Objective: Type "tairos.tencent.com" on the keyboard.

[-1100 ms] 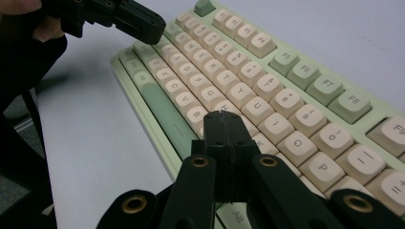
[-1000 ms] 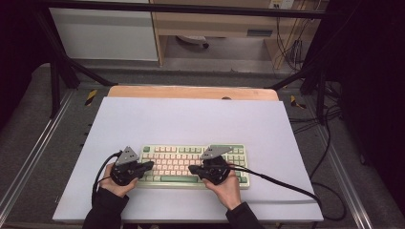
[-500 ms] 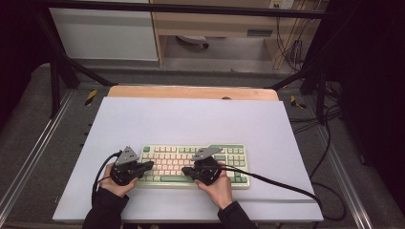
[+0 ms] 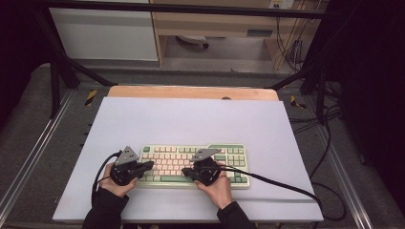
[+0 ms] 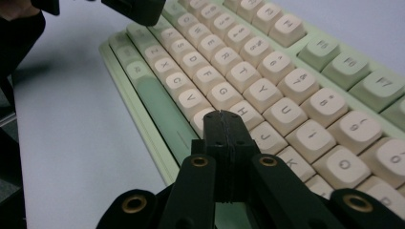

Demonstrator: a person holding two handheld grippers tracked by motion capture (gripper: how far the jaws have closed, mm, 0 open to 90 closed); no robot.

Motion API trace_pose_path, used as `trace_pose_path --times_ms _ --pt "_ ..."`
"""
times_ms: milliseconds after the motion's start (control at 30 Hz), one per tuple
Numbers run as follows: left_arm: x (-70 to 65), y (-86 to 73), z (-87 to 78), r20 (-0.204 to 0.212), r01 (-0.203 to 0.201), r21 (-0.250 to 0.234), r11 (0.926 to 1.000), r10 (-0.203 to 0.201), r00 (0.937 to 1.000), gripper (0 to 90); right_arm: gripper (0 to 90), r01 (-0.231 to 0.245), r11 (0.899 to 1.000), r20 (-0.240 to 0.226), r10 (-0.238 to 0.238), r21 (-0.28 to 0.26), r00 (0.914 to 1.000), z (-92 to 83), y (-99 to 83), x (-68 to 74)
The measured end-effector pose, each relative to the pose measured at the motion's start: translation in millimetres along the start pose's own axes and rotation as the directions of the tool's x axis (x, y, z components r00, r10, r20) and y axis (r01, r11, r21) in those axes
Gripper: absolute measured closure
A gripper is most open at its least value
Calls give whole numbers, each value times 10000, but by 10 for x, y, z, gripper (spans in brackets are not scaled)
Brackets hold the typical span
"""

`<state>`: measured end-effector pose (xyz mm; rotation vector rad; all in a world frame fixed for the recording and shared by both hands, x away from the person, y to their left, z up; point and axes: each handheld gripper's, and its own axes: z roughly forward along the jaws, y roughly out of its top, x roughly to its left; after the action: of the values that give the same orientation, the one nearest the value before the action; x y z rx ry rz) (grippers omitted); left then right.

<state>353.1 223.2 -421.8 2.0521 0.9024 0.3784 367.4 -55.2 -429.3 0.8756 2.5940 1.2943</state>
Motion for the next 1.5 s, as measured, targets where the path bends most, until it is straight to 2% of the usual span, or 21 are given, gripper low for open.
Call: trace_pose_path --times_ms 300,667,933,1500 --pt "-21 9 0 38 -46 -8 10000 46 10000 897 900 180 9996 205 -175 -226 9996 -234 61 -17" --pt "-44 22 5 104 -68 -14 10000 68 9999 897 900 -258 9986 529 283 -464 9982 -461 -95 -191" --pt "-87 39 22 181 -154 -15 9999 154 9997 897 900 -446 9978 623 476 -481 9969 -530 -201 -245" --pt "-240 125 155 488 -410 121 9991 403 9980 897 900 -569 9956 610 615 -742 9962 -648 -275 -266"
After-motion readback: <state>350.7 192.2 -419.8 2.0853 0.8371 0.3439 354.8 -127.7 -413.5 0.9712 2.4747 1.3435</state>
